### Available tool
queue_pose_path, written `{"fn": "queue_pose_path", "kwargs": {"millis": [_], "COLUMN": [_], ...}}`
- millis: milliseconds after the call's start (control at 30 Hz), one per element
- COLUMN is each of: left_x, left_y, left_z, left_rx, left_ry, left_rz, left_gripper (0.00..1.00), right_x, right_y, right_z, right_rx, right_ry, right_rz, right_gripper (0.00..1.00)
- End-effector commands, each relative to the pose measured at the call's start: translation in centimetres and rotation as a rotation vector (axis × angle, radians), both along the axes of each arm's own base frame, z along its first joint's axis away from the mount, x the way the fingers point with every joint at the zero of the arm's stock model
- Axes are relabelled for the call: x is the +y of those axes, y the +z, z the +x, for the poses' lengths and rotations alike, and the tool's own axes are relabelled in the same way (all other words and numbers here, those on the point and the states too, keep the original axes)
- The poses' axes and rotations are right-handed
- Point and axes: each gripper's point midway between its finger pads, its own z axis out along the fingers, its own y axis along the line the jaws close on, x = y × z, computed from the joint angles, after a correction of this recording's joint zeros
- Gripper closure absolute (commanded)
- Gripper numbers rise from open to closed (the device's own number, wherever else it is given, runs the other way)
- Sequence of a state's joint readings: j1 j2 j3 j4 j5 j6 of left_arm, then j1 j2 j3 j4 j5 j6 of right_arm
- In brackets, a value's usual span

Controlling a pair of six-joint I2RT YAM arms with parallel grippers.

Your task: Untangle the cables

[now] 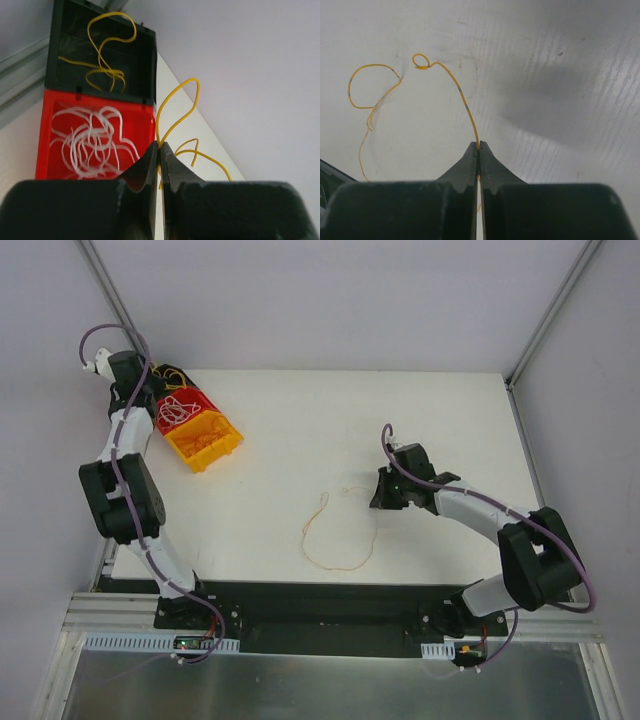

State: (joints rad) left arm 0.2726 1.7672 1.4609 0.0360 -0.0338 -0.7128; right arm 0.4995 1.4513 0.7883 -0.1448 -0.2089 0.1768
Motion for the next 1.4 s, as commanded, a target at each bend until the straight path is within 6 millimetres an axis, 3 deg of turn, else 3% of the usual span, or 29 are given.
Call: {"fn": "queue_pose_path", "kwargs": {"millis": [0, 100, 200, 533, 733, 833, 933, 1067, 1267, 1367], "left_x": [5.1, 6.8, 8.2, 11.2, 12.0, 11.6, 9.5, 4.7, -5.4, -11.3], "left_y": [2.5, 0.2, -1.9, -6.4, -6.1, -4.8, -2.6, -1.7, -0.2, -0.4], "left_z": [5.7, 8.6, 10.1, 10.8, 9.6, 8.8, 7.8, 5.2, -1.1, -5.7], "left_rx": [-0.275, -0.262, -0.219, -0.131, -0.102, -0.101, -0.117, -0.109, -0.094, -0.077], "left_ry": [0.170, 0.178, 0.214, 0.319, 0.366, 0.348, 0.270, 0.148, -0.065, -0.195], "left_rz": [-0.103, -0.163, -0.169, -0.198, -0.179, -0.174, -0.195, -0.292, -0.339, -0.337], "left_gripper": [1.00, 1.00, 1.00, 1.00, 0.56, 0.45, 0.41, 0.38, 0.34, 0.33], "right_x": [0.9, 0.8, 0.8, 0.8, 0.9, 0.9, 1.0, 0.9, 1.3, 2.7], "right_y": [1.1, 1.2, 1.2, 0.9, 0.9, 0.9, 1.0, 1.1, 1.3, 3.4], "right_z": [0.9, 1.1, 1.3, 1.5, 1.6, 1.6, 1.5, 1.5, 1.4, 2.4], "right_rx": [-0.030, -0.034, -0.024, -0.001, -0.003, -0.005, -0.010, -0.018, -0.003, -0.063], "right_ry": [0.011, 0.005, 0.002, -0.001, -0.004, -0.007, -0.005, -0.007, 0.004, 0.019], "right_rz": [0.057, 0.074, 0.094, 0.118, 0.126, 0.132, 0.137, 0.141, 0.101, 0.107], "right_gripper": [1.00, 1.00, 1.00, 1.00, 1.00, 1.00, 1.00, 1.00, 1.00, 1.00]}}
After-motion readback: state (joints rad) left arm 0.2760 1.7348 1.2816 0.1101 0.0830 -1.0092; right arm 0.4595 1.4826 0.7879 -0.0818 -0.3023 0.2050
